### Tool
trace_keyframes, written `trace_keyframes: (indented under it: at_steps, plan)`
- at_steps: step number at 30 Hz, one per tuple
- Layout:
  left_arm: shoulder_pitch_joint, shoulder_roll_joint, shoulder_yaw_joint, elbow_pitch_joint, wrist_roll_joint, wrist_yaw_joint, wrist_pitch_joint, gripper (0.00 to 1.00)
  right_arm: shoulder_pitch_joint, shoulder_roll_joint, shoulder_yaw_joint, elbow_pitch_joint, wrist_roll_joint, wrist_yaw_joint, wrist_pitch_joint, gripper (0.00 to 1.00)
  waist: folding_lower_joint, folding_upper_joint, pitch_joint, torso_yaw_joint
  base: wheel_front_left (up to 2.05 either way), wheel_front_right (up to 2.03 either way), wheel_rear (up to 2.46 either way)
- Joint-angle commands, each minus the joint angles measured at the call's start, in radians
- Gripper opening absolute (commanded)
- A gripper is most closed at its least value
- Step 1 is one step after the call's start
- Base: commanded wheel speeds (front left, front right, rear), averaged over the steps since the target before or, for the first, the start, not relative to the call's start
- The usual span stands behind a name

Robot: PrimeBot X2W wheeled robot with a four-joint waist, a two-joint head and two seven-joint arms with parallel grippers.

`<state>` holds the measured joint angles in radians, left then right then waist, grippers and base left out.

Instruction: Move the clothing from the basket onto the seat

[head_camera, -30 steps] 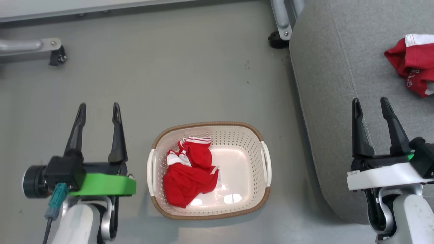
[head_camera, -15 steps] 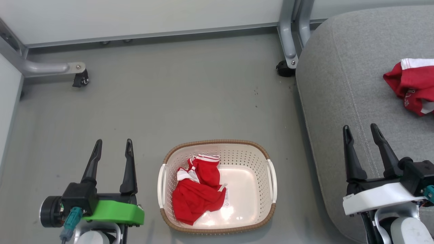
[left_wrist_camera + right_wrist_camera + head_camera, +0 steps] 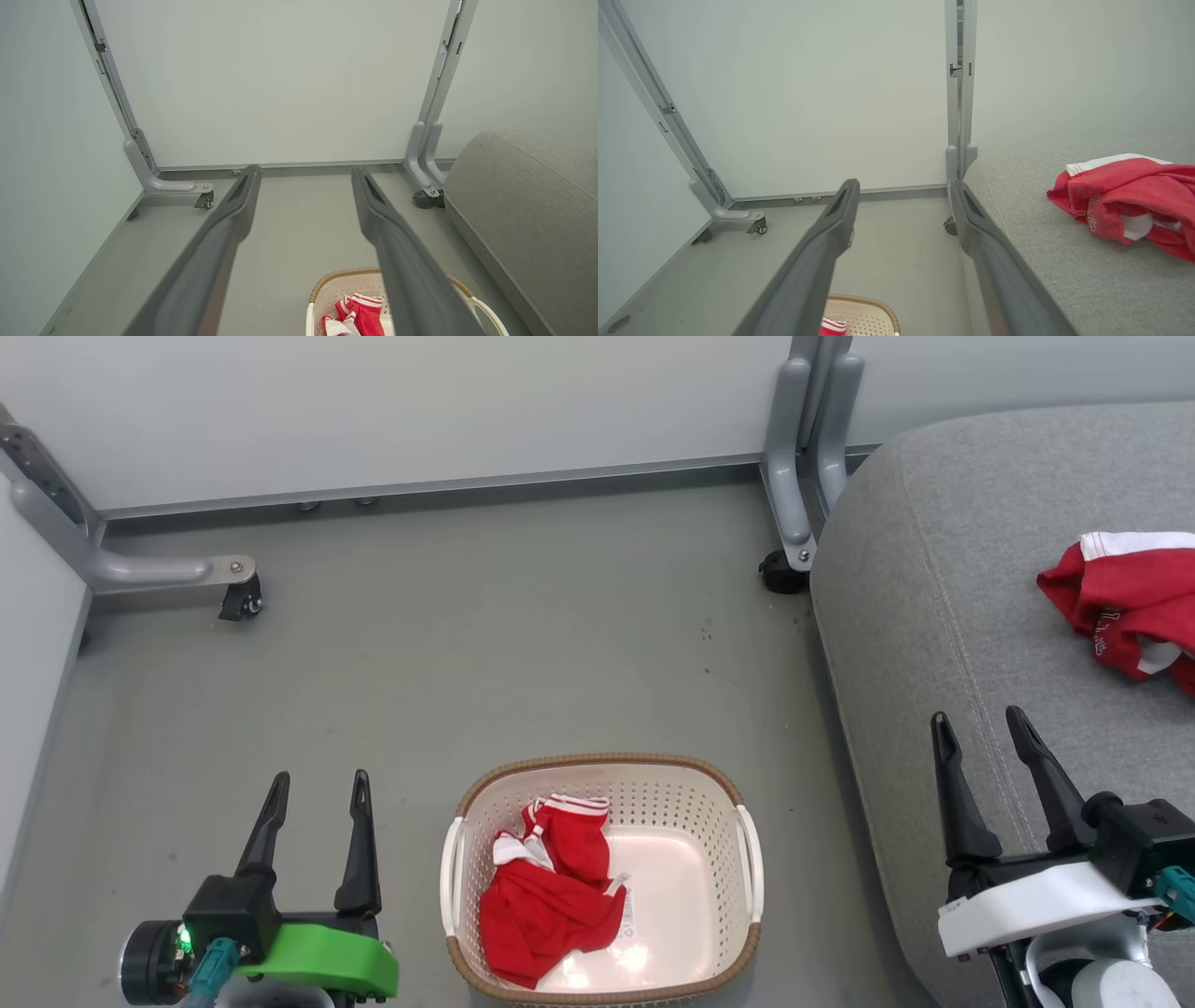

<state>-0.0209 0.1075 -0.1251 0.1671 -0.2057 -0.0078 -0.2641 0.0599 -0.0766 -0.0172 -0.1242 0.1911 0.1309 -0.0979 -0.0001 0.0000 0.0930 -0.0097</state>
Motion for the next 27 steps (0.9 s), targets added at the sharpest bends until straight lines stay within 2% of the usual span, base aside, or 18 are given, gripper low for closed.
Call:
trace_keyframes:
  at_steps: [1, 20, 27]
  plan:
    - [0.011, -0.006, 0.007, 0.005, 0.009, -0.006, 0.000, 1.00, 0.015, 0.000, 0.002, -0.005, -0.003, 0.000, 0.004, 1.00, 0.0001, 0.0000, -0.002, 0.001, 0.00, 0.00, 0.00]
    - [0.013, -0.029, 0.041, 0.049, 0.048, -0.034, 0.000, 1.00, 0.019, 0.005, 0.012, -0.002, -0.007, 0.000, 0.009, 1.00, 0.0001, 0.0000, -0.025, 0.007, 0.00, 0.00, 0.00]
    - [-0.041, -0.042, 0.014, 0.062, 0.075, -0.035, 0.000, 1.00, 0.000, 0.000, 0.004, -0.016, -0.004, 0.000, 0.011, 1.00, 0.0001, 0.0000, 0.002, 0.012, 0.00, 0.00, 0.00]
